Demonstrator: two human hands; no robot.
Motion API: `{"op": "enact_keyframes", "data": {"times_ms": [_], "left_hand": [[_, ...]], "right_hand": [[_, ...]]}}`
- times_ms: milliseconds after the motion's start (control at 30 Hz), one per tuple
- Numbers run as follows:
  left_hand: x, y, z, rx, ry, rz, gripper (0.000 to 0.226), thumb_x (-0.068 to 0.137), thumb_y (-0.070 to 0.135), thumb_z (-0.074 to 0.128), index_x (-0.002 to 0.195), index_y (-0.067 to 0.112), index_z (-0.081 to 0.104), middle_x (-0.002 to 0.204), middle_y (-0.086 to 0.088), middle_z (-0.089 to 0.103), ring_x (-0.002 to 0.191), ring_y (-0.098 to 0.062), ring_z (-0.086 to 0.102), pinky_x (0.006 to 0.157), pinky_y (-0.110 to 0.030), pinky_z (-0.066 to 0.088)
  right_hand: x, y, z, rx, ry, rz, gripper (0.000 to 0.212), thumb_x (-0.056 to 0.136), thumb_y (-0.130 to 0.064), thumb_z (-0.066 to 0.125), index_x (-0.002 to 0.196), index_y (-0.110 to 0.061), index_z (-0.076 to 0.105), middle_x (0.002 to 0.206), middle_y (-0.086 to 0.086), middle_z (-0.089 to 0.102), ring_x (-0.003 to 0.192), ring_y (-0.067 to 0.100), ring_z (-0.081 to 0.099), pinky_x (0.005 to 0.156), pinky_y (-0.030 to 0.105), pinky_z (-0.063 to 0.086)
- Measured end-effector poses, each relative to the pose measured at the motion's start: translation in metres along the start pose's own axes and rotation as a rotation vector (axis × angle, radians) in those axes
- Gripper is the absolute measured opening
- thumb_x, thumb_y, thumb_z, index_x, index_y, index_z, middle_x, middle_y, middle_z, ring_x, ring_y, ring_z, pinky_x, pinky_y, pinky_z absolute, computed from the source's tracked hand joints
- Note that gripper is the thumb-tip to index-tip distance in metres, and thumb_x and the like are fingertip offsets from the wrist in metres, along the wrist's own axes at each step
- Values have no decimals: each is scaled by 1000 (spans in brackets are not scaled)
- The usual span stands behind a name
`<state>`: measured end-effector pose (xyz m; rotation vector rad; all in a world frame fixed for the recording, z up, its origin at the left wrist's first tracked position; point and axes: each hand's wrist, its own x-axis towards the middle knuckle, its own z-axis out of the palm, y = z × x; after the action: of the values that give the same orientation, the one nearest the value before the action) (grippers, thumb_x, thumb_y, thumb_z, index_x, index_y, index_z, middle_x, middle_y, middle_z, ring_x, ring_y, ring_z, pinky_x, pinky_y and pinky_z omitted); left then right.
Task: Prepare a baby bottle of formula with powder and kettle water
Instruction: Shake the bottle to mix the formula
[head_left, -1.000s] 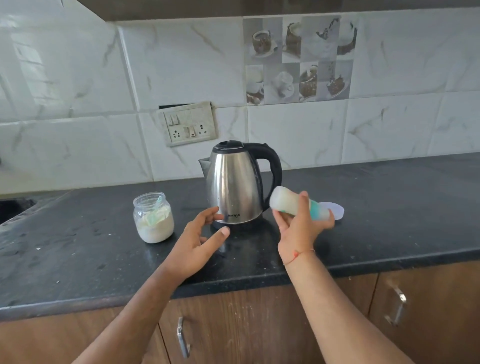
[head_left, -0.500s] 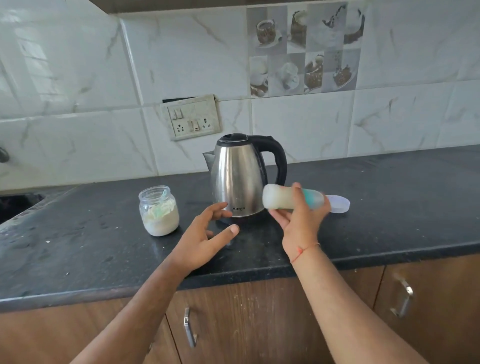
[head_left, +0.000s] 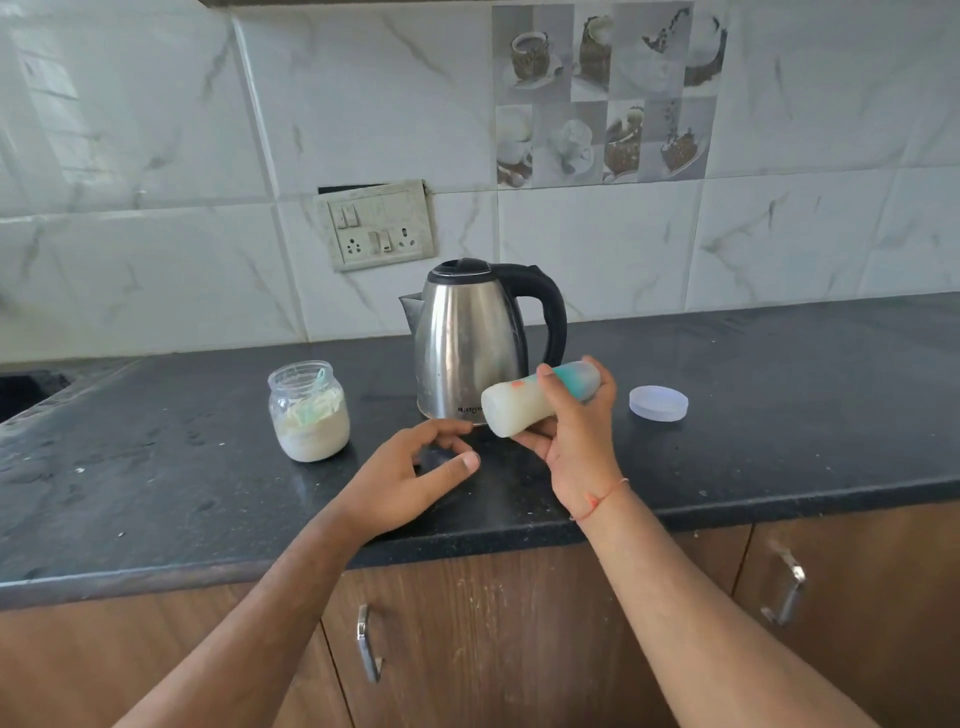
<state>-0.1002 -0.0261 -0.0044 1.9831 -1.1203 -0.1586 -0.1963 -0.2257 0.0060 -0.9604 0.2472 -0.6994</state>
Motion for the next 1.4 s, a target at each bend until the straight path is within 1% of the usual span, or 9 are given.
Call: {"op": "enact_keyframes", "data": {"times_ms": [167, 300, 467, 600, 700, 833, 1033, 1200, 1400], "left_hand": [[0, 1, 1, 9, -34, 2, 72, 86, 79, 57, 149, 44, 56, 124, 30, 71, 102, 9, 66, 100, -37, 52], [0, -1, 0, -54, -50, -20, 68, 92, 77, 54, 150, 41, 57, 131, 21, 74, 124, -7, 69, 115, -50, 51], [0, -3, 1, -136, -61, -28, 82, 87, 85, 59, 151, 34, 61, 138, 19, 73, 133, -5, 66, 121, -48, 48], [4, -3, 0, -153, -64, -61, 74, 86, 78, 71, 145, 33, 65, 131, 19, 76, 126, -5, 70, 117, -45, 53], [5, -3, 3, -103, -32, -39, 55, 87, 56, 79, 137, 33, 70, 121, 20, 79, 115, 0, 72, 108, -31, 55], [6, -3, 3, -49, 38, -19, 59, 78, 60, 83, 130, 35, 72, 115, 20, 80, 108, 4, 72, 90, -11, 50], [4, -9, 5, 19, 181, 26, 60, 74, 56, 95, 124, 33, 71, 108, 23, 78, 105, 6, 71, 90, -11, 53], [5, -12, 4, -18, 204, 37, 64, 68, 54, 98, 121, 34, 69, 106, 18, 76, 106, 4, 69, 88, -1, 43], [9, -14, 5, -16, 130, 16, 64, 77, 52, 94, 133, 35, 67, 117, 24, 76, 115, 10, 66, 94, -9, 45]], "right_hand": [[6, 1, -3, 14, 27, -3, 65, 98, -20, 78, 148, -37, 40, 139, 12, 54, 124, 36, 66, 74, 51, 67], [3, 0, -1, -46, -90, 59, 66, 96, -19, 80, 144, -33, 37, 138, 14, 58, 122, 36, 70, 80, 54, 66], [1, 2, 2, -120, -248, 74, 63, 94, -16, 81, 142, -29, 41, 133, 15, 71, 120, 35, 73, 86, 60, 64], [2, 3, 2, -149, -320, 84, 52, 97, -13, 76, 143, -30, 58, 137, 10, 69, 122, 31, 73, 88, 53, 65], [3, 5, 3, -133, -342, 121, 52, 102, -13, 71, 148, -28, 53, 137, 8, 72, 123, 30, 73, 95, 53, 63], [2, 7, 4, -190, -354, 117, 45, 104, -21, 67, 147, -26, 53, 139, 9, 71, 121, 29, 74, 97, 54, 62], [-6, 11, 11, -508, -367, -47, 78, 83, -40, 89, 151, -47, 50, 132, 0, 68, 117, 19, 73, 93, 52, 65], [-6, 11, 5, -446, -371, -16, 88, 93, -10, 82, 160, -42, 35, 128, 2, 76, 121, 25, 73, 98, 59, 61], [-7, 8, 6, -384, -390, 24, 65, 102, 10, 53, 150, -32, 43, 131, 10, 75, 125, 30, 71, 101, 58, 60]]}}
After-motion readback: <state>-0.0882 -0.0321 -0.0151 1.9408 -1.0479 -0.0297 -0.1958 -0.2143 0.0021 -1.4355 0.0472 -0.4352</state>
